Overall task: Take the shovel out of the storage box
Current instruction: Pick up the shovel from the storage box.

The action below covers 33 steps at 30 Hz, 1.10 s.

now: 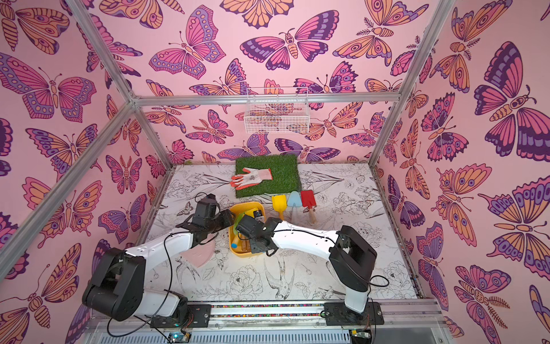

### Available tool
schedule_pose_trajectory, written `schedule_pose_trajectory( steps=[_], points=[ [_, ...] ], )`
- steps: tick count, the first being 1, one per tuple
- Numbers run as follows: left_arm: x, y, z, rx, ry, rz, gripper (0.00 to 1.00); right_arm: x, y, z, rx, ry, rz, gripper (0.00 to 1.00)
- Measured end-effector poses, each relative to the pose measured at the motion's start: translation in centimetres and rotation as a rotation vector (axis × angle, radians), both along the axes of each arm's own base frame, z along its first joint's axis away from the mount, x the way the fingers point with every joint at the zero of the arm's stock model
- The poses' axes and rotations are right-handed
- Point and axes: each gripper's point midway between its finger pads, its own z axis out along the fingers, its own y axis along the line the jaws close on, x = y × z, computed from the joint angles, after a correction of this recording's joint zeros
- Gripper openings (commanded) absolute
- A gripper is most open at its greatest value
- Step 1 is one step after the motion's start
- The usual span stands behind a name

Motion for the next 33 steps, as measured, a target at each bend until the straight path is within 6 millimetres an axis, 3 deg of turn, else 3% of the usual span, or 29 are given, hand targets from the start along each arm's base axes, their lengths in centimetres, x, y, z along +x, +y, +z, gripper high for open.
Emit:
schedule_pose_trajectory(
  steps=[6, 10, 19, 33],
  points=[
    [0.01, 0.01, 0.0, 0.0, 0.0, 0.0, 0.47, -0.21, -0.03, 0.14, -0.016, -0.02, 0.003, 0.21],
    [0.0, 0.0, 0.0, 0.0, 0.0, 0.0, 0.48, -0.37, -0.07, 0.2, -0.024, -0.027, 0.005, 0.33],
    [0.0, 0.01, 0.0, 0.001, 0.0, 0.0, 0.48, -0.63, -0.35, 0.02, -0.041, -0.02, 0.005, 0.36],
    [0.0, 0.01, 0.0, 0.002, -0.001, -0.002, 0.48, -0.84, -0.38, 0.16, -0.054, -0.022, 0.007, 0.16]
  ],
)
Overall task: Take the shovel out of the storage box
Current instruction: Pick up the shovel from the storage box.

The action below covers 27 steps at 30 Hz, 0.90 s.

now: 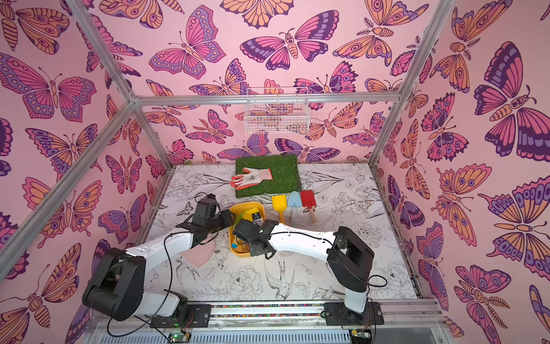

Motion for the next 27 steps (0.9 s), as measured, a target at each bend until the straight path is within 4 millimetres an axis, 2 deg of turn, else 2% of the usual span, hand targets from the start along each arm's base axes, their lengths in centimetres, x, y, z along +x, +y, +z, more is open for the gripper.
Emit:
schedule_pose_trajectory(
  steps=[10, 15, 22, 27],
  points=[
    [0.0, 0.0, 0.0, 0.0, 0.0, 0.0, 0.48, -0.3, -0.7, 5.0, 0.079, -0.068, 0.007, 0.12],
    [0.0, 0.0, 0.0, 0.0, 0.0, 0.0, 0.48, -0.2, -1.6, 6.6, 0.106, -0.108, -0.004, 0.11],
    [0.0, 0.0, 0.0, 0.0, 0.0, 0.0, 0.48, 0.2, -4.2, 9.1, 0.143, -0.187, -0.029, 0.09],
    [0.0, 0.0, 0.0, 0.0, 0.0, 0.0, 0.48, 1.9, -7.5, 9.4, 0.159, -0.212, -0.071, 0.09]
  ],
)
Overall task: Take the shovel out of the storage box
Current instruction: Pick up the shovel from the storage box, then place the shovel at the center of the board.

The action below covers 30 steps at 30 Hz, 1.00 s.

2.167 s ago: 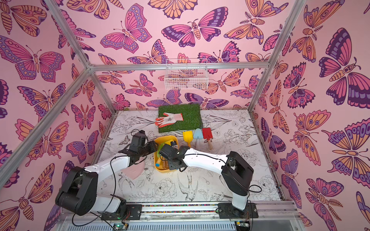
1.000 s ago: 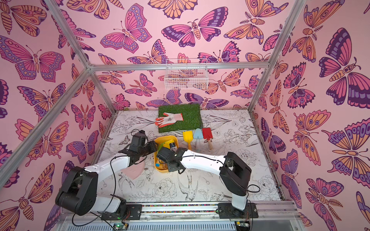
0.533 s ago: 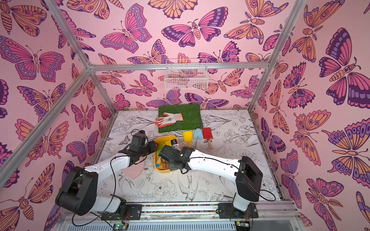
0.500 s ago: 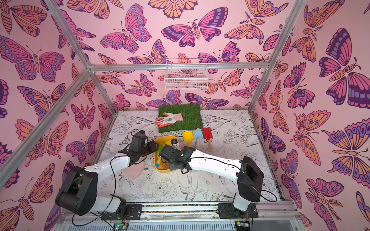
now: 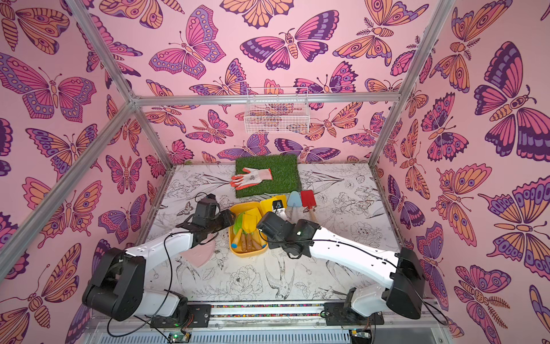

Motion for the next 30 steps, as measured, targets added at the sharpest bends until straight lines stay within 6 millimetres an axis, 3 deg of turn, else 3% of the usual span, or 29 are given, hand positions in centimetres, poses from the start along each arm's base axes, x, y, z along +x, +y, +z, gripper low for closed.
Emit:
schedule_pose_trajectory(
  steps=[8, 16, 23, 30],
  points=[
    [0.0, 0.0, 0.0, 0.0, 0.0, 0.0, 0.47, 4.6, -6.4, 1.1, 0.048, -0.018, -0.11, 0.07],
    [0.0, 0.0, 0.0, 0.003, -0.001, -0.002, 0.48, 7.6, -11.8, 0.6, 0.045, 0.001, -0.173, 0.07],
    [0.0, 0.0, 0.0, 0.002, -0.001, -0.003, 0.48, 10.2, -15.7, -1.4, 0.028, 0.054, -0.223, 0.05],
    [0.0, 0.0, 0.0, 0.003, -0.001, -0.003, 0.48, 11.6, -17.3, -4.7, 0.006, 0.144, -0.214, 0.04]
  ],
)
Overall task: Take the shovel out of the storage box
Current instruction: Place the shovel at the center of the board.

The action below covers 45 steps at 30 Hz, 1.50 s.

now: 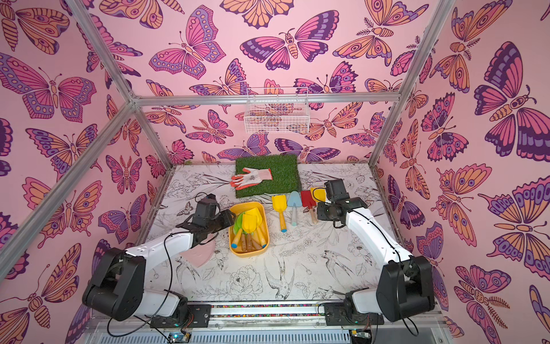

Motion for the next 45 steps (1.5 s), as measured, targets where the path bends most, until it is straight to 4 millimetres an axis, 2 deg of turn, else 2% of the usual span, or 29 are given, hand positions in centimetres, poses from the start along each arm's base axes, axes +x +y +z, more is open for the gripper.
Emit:
schedule_pose_trajectory(
  steps=[7, 16, 26, 38, 45],
  points=[
    [0.0, 0.0, 0.0, 0.0, 0.0, 0.0, 0.48, 0.9, -1.2, -2.5, 0.007, 0.065, -0.018, 0.0],
    [0.0, 0.0, 0.0, 0.0, 0.001, 0.0, 0.47, 2.5, -2.2, -4.1, 0.019, 0.093, -0.046, 0.0],
    [0.0, 0.0, 0.0, 0.0, 0.001, 0.0, 0.48, 4.8, -2.0, -5.8, 0.017, 0.118, -0.047, 0.0],
    [0.1, 0.0, 0.0, 0.0, 0.001, 0.0, 0.48, 5.7, -2.1, -7.8, -0.004, 0.156, -0.054, 0.0],
    [0.1, 0.0, 0.0, 0.001, 0.001, 0.0, 0.48, 5.9, -2.1, -9.1, -0.011, 0.194, -0.054, 0.08]
  ],
)
